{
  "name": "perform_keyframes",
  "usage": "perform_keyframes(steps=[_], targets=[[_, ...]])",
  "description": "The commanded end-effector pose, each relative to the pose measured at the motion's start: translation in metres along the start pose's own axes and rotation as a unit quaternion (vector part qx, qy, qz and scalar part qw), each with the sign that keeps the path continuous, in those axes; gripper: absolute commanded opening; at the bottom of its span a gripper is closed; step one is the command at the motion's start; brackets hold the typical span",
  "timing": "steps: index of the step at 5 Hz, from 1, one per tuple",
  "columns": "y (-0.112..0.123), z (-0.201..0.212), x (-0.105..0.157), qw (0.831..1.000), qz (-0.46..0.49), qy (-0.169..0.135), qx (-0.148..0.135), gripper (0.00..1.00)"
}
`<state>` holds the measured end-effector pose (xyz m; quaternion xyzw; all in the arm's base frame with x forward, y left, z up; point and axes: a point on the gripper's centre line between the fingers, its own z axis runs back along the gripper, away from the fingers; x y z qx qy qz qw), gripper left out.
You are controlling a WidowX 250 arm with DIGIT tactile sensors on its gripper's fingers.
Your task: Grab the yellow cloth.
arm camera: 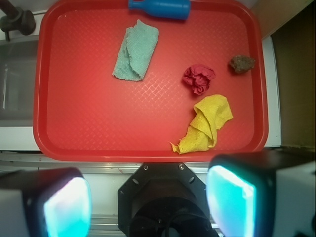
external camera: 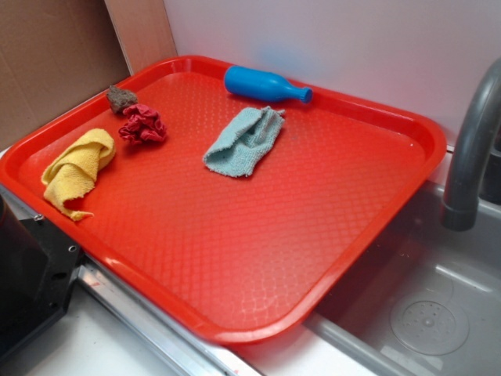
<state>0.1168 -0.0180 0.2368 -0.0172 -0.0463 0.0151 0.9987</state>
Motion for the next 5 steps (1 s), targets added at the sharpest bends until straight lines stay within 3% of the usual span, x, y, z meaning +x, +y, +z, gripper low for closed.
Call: perform_keyframes(steps=[1, 3, 4, 5], targets=[[0.000, 0.000, 0.000, 1.000, 0.000, 0.000, 0.000, 1.00], [0.048, -0.032, -0.024, 0.999, 0.022, -0.033, 0.016, 1.00], [0.069, -0.056, -0.029, 0.993, 0.083, -0.061, 0.055, 1.00], [0.085, -0.090, -0.019, 0.987, 0.116, -0.088, 0.069, 1.00]])
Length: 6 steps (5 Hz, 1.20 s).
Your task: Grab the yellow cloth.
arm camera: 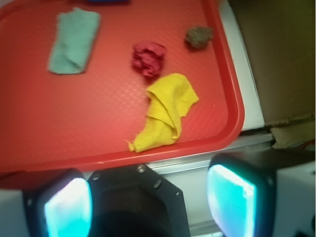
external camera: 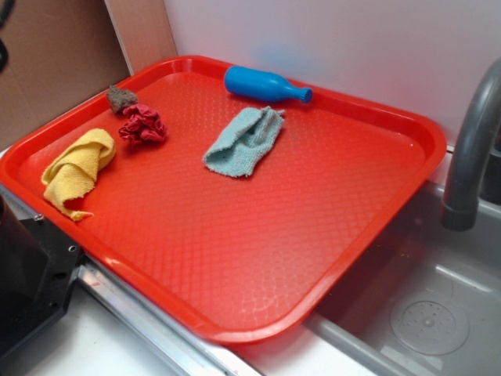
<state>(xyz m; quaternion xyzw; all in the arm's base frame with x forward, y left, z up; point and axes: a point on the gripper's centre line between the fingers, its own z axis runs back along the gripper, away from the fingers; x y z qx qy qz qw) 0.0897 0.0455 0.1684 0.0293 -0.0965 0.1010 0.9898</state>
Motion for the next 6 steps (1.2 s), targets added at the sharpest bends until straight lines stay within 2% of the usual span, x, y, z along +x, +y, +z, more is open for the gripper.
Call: perform_keyframes(steps=[1, 2, 3, 4, 5, 6], targets=[[0.017, -0.064, 0.024, 0.994, 0.057, -0.080, 0.037, 1.00], [0.021, -0.092, 0.033, 0.994, 0.062, -0.079, 0.042, 1.00], [0.026, -0.117, 0.040, 0.994, 0.060, -0.067, 0.069, 1.00], [0.031, -0.143, 0.041, 0.996, 0.045, -0.045, 0.060, 1.00], [0.029, -0.163, 0.042, 1.000, 0.003, -0.025, 0.005, 1.00], [0.025, -0.167, 0.034, 1.000, 0.001, -0.016, 0.002, 1.00]])
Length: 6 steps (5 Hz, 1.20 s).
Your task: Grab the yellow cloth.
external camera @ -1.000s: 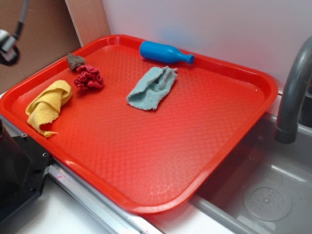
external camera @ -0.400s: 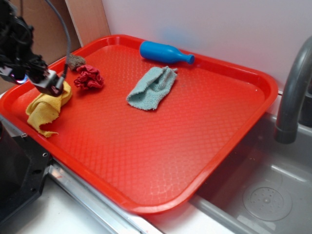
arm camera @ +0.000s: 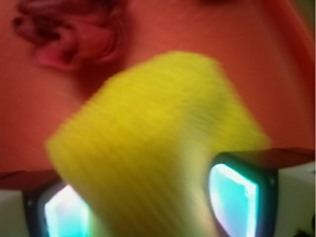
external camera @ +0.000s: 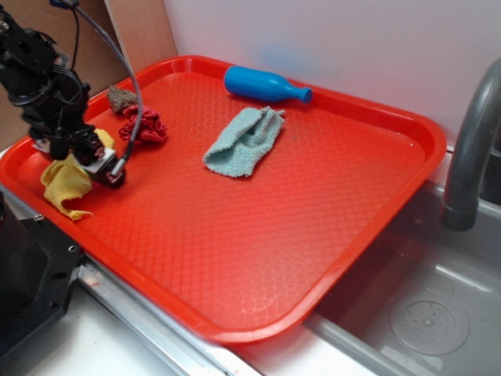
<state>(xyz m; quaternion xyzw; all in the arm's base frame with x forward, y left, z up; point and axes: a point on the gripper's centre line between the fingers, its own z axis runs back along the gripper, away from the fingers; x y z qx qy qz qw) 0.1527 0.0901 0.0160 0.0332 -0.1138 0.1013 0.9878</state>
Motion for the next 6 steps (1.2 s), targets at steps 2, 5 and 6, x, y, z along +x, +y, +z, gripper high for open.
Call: perform_keyframes(steps=[2, 5, 6], targets=[[-0.006, 0.007, -0.017, 1.000, 0.006, 0.007, 0.012, 0.00], [-0.063, 0.119, 0.006, 0.996, -0.067, 0.059, 0.019, 0.00], [-0.094, 0.156, 0.015, 0.993, -0.094, 0.074, -0.014, 0.00]])
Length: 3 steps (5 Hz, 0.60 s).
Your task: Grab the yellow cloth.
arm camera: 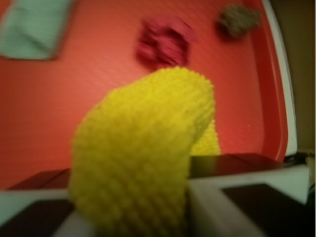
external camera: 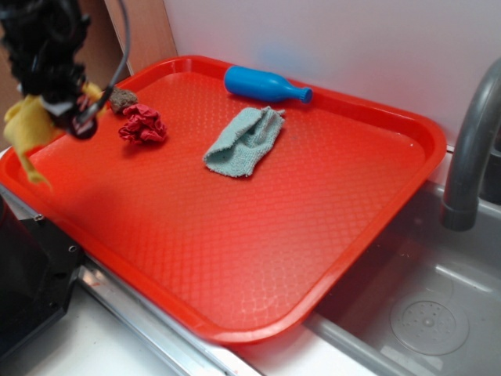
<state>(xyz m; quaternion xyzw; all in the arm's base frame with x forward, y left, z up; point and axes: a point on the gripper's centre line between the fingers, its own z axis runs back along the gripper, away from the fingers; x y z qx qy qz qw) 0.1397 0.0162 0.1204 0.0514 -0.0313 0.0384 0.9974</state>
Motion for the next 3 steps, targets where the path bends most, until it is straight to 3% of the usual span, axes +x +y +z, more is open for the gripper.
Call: perform_keyframes(steps=[1, 2, 3], targets=[[-0.050, 0.078, 0.013, 0.997, -0.057, 0.001, -0.060, 0.00], [-0.063, 0.091, 0.010, 0.996, -0.059, -0.012, -0.069, 0.00], [-0.062, 0.083, 0.011, 0.996, -0.073, -0.015, -0.053, 0.00]])
